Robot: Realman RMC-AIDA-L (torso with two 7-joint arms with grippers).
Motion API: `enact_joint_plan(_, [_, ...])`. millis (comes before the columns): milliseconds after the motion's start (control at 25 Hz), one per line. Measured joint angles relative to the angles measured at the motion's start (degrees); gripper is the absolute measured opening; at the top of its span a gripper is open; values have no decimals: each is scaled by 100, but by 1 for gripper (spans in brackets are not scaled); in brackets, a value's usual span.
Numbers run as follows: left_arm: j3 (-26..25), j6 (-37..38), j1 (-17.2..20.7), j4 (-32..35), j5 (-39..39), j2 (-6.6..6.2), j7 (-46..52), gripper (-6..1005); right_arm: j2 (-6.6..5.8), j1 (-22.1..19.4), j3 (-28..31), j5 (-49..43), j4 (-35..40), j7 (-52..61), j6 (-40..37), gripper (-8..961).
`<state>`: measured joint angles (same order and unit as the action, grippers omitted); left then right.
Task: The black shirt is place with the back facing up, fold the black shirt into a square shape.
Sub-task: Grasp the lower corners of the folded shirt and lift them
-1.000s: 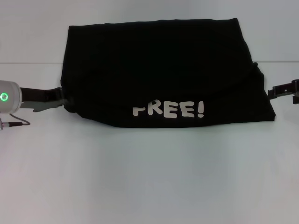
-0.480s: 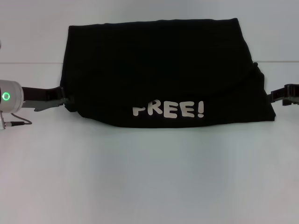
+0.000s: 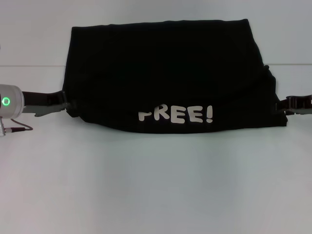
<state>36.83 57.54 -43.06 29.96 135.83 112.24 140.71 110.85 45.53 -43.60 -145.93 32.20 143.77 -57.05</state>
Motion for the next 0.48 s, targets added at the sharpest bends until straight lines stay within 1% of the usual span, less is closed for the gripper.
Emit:
enact_joint_plan(80, [0,-14,0,0,-4,0,-1,7,54,-7,0,-1,-28,-22,133,474])
enact_joint_plan(120, [0,-25,-1,-1,-4,0,-1,7,54,-7,0,-1,-28,-22,133,473])
enact_joint_plan(320, [0,-59,-35,-22,-4,0,-6,8,154,-9,-2,-5,-35,-102,258,465])
enact_joint_plan(480, [0,-88,-40,-26,-4,0,-16,9,188,9,-9,-6,-79,-107,311,439])
